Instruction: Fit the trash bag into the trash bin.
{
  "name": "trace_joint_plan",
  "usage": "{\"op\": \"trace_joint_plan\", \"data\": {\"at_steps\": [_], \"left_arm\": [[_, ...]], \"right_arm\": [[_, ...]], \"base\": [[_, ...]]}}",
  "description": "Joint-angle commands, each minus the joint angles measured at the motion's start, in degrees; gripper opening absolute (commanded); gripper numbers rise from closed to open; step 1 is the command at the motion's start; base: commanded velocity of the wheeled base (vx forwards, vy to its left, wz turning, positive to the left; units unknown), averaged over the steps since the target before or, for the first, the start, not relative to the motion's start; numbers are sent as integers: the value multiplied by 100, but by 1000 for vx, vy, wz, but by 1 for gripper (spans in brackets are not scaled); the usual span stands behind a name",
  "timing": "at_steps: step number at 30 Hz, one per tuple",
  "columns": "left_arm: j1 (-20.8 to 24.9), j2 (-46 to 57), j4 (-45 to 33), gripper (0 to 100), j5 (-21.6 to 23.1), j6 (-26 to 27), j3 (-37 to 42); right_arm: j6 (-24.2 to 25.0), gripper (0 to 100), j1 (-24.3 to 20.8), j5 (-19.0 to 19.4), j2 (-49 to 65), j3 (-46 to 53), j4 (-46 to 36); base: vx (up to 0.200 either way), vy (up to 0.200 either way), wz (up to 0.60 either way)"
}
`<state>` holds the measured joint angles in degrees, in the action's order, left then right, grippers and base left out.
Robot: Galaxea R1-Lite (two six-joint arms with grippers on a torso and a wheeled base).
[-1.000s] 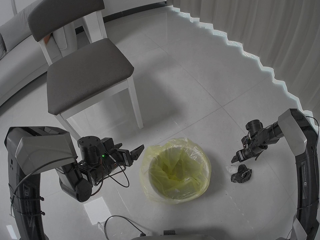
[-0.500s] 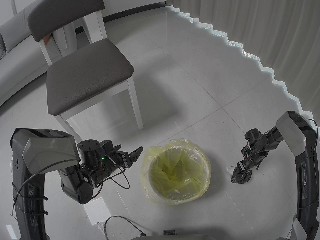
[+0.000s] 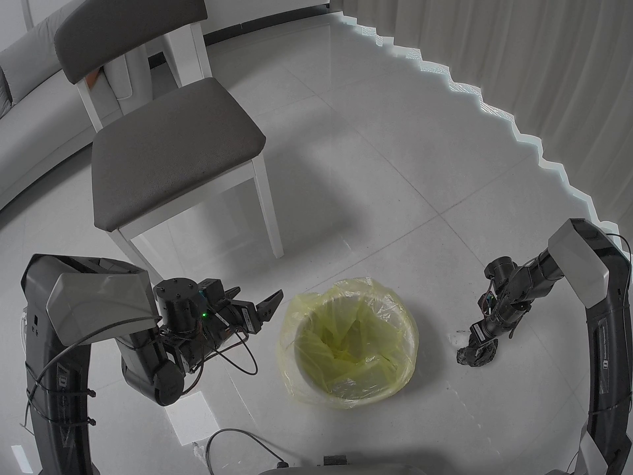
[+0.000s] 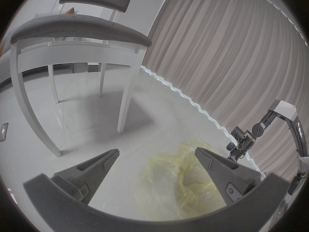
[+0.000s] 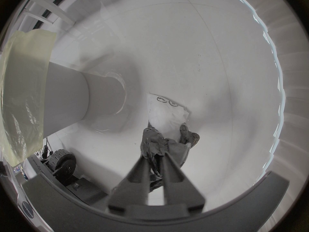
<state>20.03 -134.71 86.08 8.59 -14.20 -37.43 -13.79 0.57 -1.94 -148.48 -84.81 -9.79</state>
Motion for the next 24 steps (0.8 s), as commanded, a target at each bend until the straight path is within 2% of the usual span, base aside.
{"op": "trace_joint_plan", "data": {"at_steps": [1,13,24], "left_arm": [[-17,-3,-3,100,2,-12,-2],[-34,-3,-21,100,11,-30,-195],[-254,67,-381,100,19,-109,-432]], "right_arm": [[-10,0,4,0,30,61,21],[-10,0,-40,88,1102,448,21],[52,0,-637,106,3176,1195,3]], "base": [[0,0,0],[0,0,0],[0,0,0]]}}
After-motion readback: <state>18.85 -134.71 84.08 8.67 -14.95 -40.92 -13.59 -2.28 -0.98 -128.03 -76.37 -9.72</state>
